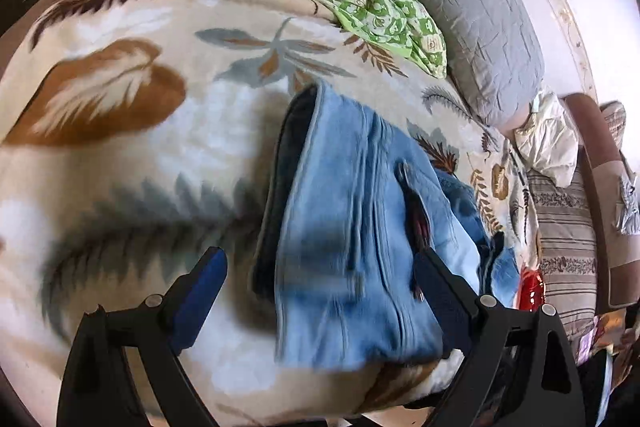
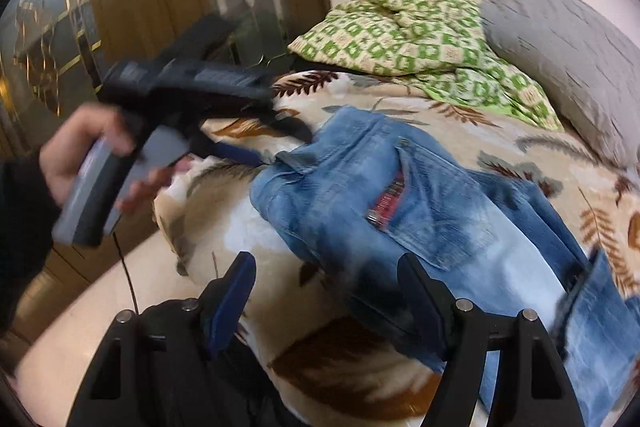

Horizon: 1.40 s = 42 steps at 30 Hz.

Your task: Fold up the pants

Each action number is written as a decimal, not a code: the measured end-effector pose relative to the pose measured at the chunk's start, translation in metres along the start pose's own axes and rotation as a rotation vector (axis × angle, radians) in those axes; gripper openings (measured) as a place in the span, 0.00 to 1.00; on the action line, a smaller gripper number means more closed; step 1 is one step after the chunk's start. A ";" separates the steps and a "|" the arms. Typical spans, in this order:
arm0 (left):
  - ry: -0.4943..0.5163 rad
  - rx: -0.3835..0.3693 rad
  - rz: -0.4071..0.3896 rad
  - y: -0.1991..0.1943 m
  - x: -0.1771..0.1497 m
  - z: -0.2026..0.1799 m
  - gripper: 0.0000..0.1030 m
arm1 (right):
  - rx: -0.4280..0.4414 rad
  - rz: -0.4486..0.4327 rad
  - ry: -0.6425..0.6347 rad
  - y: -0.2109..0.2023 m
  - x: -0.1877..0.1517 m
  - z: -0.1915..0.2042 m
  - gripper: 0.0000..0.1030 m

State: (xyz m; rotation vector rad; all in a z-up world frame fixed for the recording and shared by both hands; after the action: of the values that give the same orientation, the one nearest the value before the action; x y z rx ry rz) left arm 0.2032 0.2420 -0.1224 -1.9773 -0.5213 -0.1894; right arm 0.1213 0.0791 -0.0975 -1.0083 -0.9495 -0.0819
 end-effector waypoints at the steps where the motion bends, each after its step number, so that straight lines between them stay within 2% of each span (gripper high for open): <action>1: 0.014 0.005 0.005 0.004 0.006 0.000 0.92 | -0.005 -0.001 -0.016 0.006 0.001 0.006 0.74; 7: 0.140 0.038 0.061 0.041 0.055 -0.003 0.92 | -0.085 0.006 -0.116 0.047 0.009 0.028 0.74; 12: 0.275 0.073 0.162 0.074 0.069 -0.005 0.92 | -0.170 0.028 -0.172 0.081 0.015 0.029 0.74; 13: 0.306 0.073 0.166 0.076 0.068 -0.006 0.85 | -0.190 0.034 -0.172 0.087 0.015 0.026 0.73; 14: 0.337 0.055 0.169 0.078 0.067 -0.009 0.52 | -0.182 0.043 -0.156 0.093 0.015 0.022 0.63; 15: 0.361 0.025 0.184 0.080 0.064 -0.012 0.32 | -0.169 0.051 -0.136 0.096 0.015 0.019 0.54; 16: 0.370 0.029 0.190 0.082 0.063 -0.012 0.19 | -0.164 0.054 -0.118 0.099 0.016 0.015 0.42; 17: 0.380 0.018 0.192 0.081 0.062 -0.014 0.14 | -0.158 0.047 -0.109 0.099 0.017 0.013 0.32; 20: 0.398 0.004 0.177 0.072 0.060 -0.021 0.13 | -0.123 0.001 -0.076 0.085 0.025 0.007 0.22; 25: 0.472 -0.032 0.103 0.027 0.052 -0.065 0.10 | -0.087 -0.094 -0.021 0.046 0.037 0.000 0.17; 28: 0.544 -0.097 0.047 -0.009 0.043 -0.117 0.08 | -0.079 -0.171 0.024 0.005 0.042 -0.012 0.16; 31: 0.658 -0.087 0.019 -0.030 0.032 -0.183 0.05 | -0.077 -0.236 0.123 -0.041 0.035 -0.040 0.15; 36: 0.812 -0.085 0.072 -0.005 -0.001 -0.285 0.04 | -0.103 -0.329 0.371 -0.114 -0.008 -0.110 0.15; 39: 0.895 -0.102 0.113 0.023 -0.025 -0.346 0.04 | -0.119 -0.350 0.484 -0.140 -0.039 -0.146 0.15; 42: 0.938 -0.099 0.175 0.060 -0.048 -0.390 0.04 | -0.131 -0.369 0.609 -0.159 -0.073 -0.182 0.15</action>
State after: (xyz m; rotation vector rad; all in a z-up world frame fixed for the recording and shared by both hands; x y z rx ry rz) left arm 0.2238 -0.1398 -0.0119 -1.7665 0.2727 -0.9775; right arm 0.1189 -0.1722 -0.0744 -0.8402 -0.5586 -0.7266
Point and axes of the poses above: each gripper's, at about its wrist camera, not at the fingertips, and y roughly the way its jaws point, z to its left, x to its top, the point moved 7 cm from there along y, roughly the way its jaws point, and after that the axes turned 5 degrees about y, right-handed, at the moved point
